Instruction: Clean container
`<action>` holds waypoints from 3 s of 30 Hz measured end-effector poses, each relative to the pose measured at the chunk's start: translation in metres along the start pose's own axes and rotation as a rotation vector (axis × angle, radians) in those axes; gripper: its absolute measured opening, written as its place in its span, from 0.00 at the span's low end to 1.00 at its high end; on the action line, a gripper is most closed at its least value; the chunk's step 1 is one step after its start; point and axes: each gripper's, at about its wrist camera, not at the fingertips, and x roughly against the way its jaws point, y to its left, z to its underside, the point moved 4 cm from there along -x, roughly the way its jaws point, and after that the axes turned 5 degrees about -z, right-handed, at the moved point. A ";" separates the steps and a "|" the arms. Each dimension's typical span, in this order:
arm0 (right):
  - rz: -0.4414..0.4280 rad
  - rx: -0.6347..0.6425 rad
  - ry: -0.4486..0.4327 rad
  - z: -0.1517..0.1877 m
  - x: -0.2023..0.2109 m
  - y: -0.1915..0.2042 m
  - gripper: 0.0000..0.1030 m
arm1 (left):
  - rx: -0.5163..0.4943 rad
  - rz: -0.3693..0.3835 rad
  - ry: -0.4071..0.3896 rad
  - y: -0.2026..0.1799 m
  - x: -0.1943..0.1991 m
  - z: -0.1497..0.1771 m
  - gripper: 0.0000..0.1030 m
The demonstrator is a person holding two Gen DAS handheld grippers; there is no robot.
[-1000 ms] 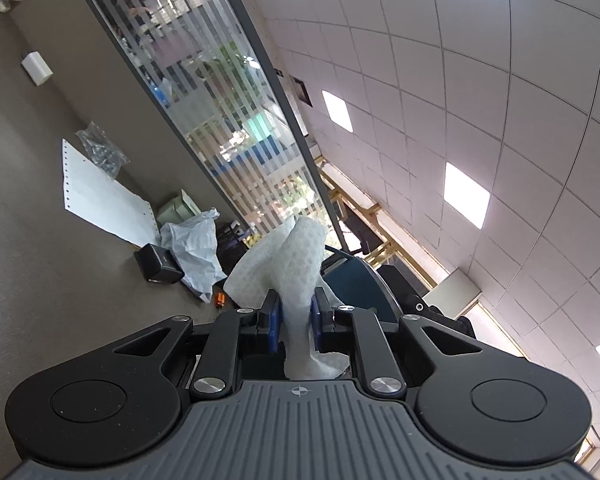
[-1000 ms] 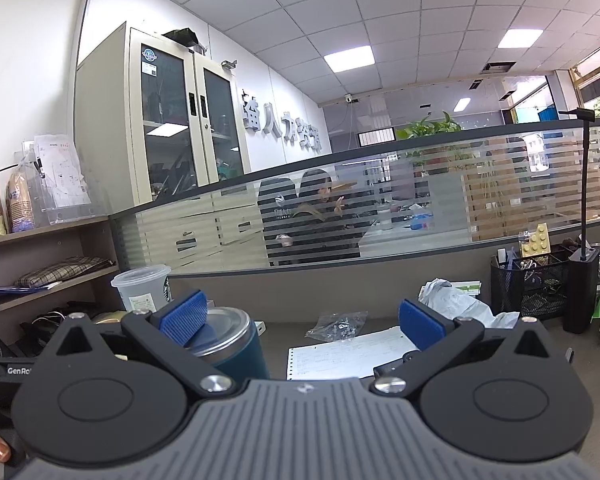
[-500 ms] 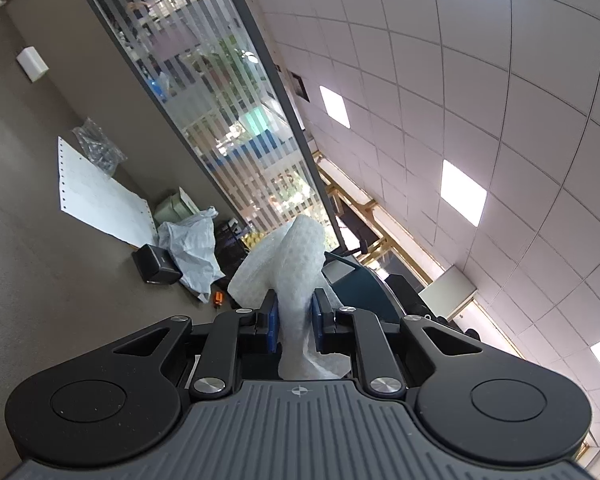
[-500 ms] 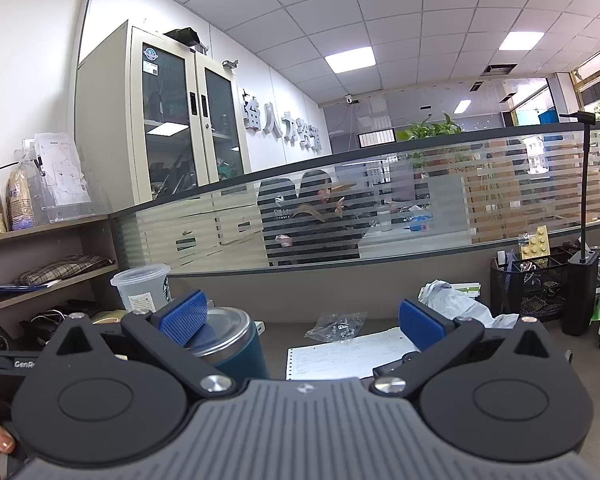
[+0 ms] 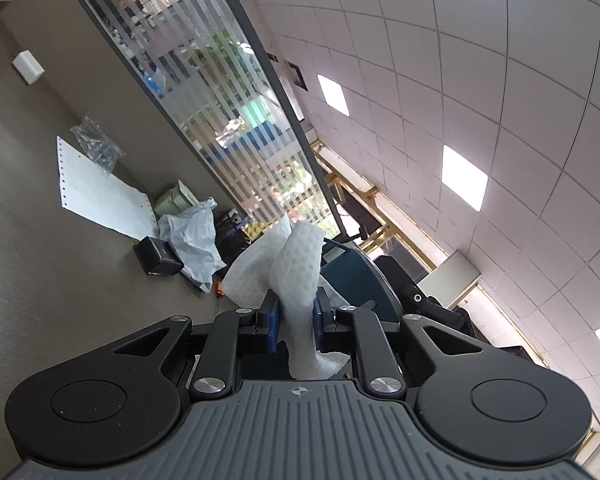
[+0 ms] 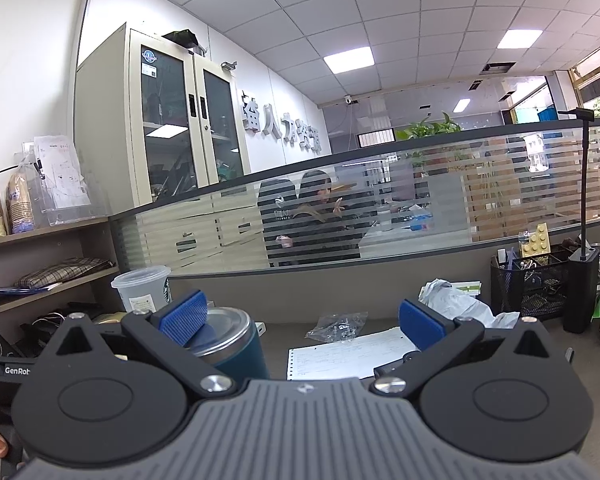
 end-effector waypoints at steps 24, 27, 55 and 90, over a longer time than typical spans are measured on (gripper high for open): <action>0.006 0.008 0.000 -0.002 0.000 0.003 1.00 | -0.090 0.049 0.091 -0.012 0.004 0.015 0.22; 0.004 0.006 0.001 -0.003 -0.001 0.002 1.00 | -0.102 0.051 0.101 -0.012 0.004 0.016 0.22; -0.006 0.001 -0.001 0.001 -0.001 0.002 1.00 | 0.001 0.043 -0.044 0.006 -0.010 -0.022 0.10; 0.000 0.001 -0.005 0.002 0.000 0.001 1.00 | -0.044 0.053 0.062 -0.006 0.003 0.007 0.12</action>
